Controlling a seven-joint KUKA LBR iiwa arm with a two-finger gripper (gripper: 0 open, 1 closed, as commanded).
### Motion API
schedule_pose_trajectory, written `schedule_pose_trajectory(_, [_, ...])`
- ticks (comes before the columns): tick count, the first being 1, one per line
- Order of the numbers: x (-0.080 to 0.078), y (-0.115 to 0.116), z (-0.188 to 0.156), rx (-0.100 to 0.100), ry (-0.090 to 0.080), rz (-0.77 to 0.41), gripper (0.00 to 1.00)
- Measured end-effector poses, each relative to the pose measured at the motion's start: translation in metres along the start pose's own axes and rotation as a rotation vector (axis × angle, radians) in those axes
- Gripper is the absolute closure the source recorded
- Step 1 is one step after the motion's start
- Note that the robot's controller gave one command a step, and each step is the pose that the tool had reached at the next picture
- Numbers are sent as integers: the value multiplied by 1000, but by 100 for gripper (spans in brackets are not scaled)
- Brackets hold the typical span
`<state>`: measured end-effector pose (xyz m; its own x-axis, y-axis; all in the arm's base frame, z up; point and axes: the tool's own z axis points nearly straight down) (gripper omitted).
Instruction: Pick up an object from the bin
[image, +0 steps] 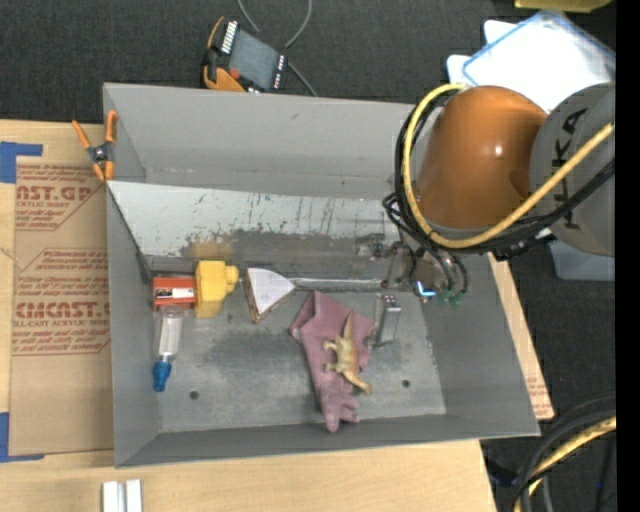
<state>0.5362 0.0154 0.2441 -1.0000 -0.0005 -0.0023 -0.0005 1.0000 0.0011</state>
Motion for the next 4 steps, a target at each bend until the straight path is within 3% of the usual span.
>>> schedule_pose_trajectory(1, [0, 0, 0, 0, 0, 0, 0])
schedule_pose_trajectory(2, [5, -12, 94, 0, -5, -125, 0])
schedule_pose_trajectory(3, [23, -32, 120, 1, -11, -184, 0])
schedule_pose_trajectory(4, [23, -24, 166, -1, -5, -382, 0])
